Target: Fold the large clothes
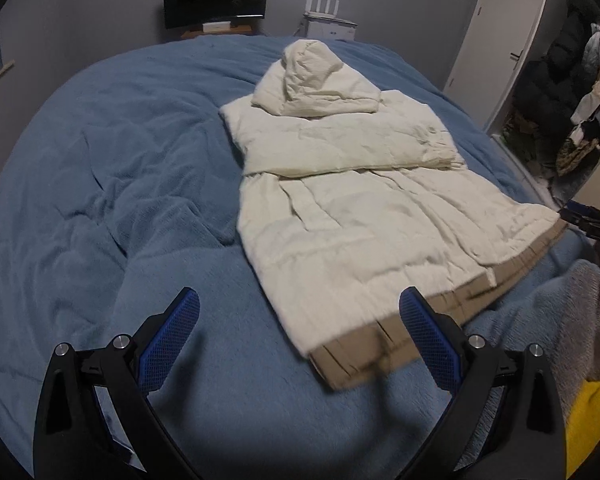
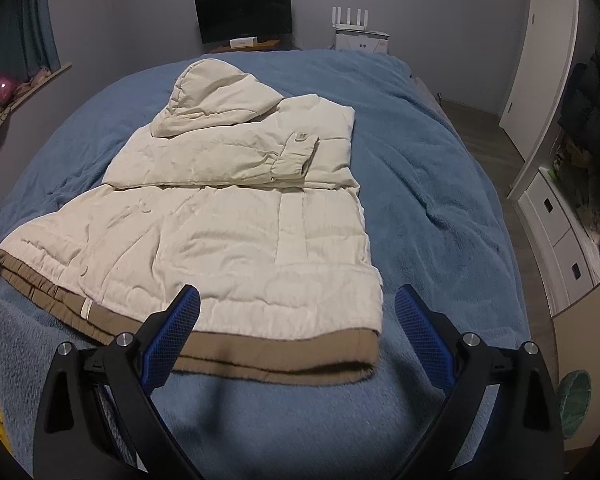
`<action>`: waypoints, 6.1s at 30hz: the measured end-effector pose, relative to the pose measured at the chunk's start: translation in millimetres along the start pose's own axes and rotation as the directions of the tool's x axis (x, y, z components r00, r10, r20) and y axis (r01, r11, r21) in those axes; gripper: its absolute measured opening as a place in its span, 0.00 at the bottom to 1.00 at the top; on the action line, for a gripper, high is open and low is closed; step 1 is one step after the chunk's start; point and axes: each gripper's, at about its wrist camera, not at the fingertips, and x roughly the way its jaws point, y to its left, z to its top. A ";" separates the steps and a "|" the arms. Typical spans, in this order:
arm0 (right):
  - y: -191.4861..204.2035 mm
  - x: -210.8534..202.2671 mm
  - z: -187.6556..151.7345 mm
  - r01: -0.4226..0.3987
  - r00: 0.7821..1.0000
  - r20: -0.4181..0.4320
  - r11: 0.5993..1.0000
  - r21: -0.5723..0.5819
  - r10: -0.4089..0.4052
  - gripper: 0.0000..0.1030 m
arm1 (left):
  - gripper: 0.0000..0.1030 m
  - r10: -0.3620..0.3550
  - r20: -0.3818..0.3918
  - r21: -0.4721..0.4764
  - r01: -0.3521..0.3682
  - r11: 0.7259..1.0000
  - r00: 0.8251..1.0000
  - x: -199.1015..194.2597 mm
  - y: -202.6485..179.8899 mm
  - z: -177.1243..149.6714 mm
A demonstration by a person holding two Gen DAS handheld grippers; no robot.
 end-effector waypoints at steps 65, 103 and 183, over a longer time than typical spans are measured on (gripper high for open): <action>-44.4 121.0 231.0 -0.089 0.981 0.187 0.973 0.212 0.049 0.08 | 0.15 -0.068 0.164 -0.129 0.090 0.988 0.984 99.8 70.3 228.4; -31.1 280.2 277.5 -0.042 0.997 0.070 0.948 0.316 0.021 0.74 | 0.93 -0.015 0.066 -0.230 0.030 0.973 0.998 230.7 91.1 279.6; 85.5 438.9 301.2 0.034 0.967 -0.253 0.999 0.018 -0.029 0.94 | 0.96 0.157 -0.205 -0.037 -0.168 0.985 0.966 425.5 26.6 333.3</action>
